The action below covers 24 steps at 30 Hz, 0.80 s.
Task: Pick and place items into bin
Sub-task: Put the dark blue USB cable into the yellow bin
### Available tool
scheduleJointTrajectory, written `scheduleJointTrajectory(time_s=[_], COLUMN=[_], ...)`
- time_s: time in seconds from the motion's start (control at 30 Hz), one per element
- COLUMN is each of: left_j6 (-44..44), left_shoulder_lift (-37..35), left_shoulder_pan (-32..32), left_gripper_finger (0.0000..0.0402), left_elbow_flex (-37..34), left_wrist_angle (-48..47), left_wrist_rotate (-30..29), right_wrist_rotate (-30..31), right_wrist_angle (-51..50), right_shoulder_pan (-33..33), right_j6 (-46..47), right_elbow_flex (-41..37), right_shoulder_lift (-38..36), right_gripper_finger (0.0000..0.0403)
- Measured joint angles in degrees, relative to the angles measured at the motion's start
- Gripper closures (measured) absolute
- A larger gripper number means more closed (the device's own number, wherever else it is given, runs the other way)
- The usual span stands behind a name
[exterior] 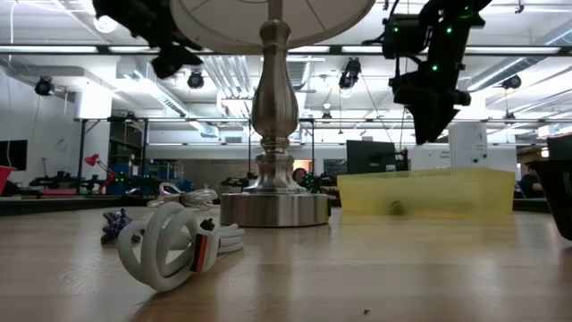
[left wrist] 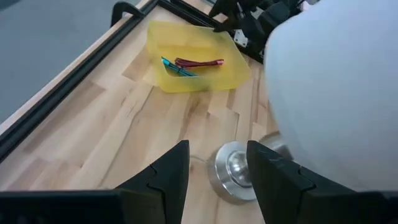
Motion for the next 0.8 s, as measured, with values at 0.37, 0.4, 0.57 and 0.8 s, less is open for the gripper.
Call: scheduleJointTrajectory(time_s=[0.37, 0.4, 0.57, 0.8], left_j6=[-15.5, -17.6, -33.5, -45.0], left_shoulder_lift=[-14.0, -14.7, -15.9, -14.7], left_shoulder_pan=[-4.9, -5.4, -8.2, -17.8], left_gripper_finger=[0.0257, 0.0257, 0.0257, 0.0257], left_elbow_flex=[-1.0, -1.0, -1.0, -1.1], left_wrist_angle=[-10.0, -11.6, -17.0, -18.8], left_wrist_rotate=[-9.1, -11.0, -15.6, -24.5], right_wrist_rotate=[5.6, 5.6, 5.6, 5.4], right_wrist_angle=[0.0, 0.0, 0.0, -0.1], right_shoulder_pan=[-3.4, -3.7, -4.9, -5.3], right_j6=[-9.2, -10.1, -14.3, -17.6], right_elbow_flex=[0.0, 0.0, 0.0, -0.1], right_shoulder_lift=[-4.4, -4.7, -5.8, -5.9], right_gripper_finger=[0.0217, 0.0218, 0.0218, 0.0218])
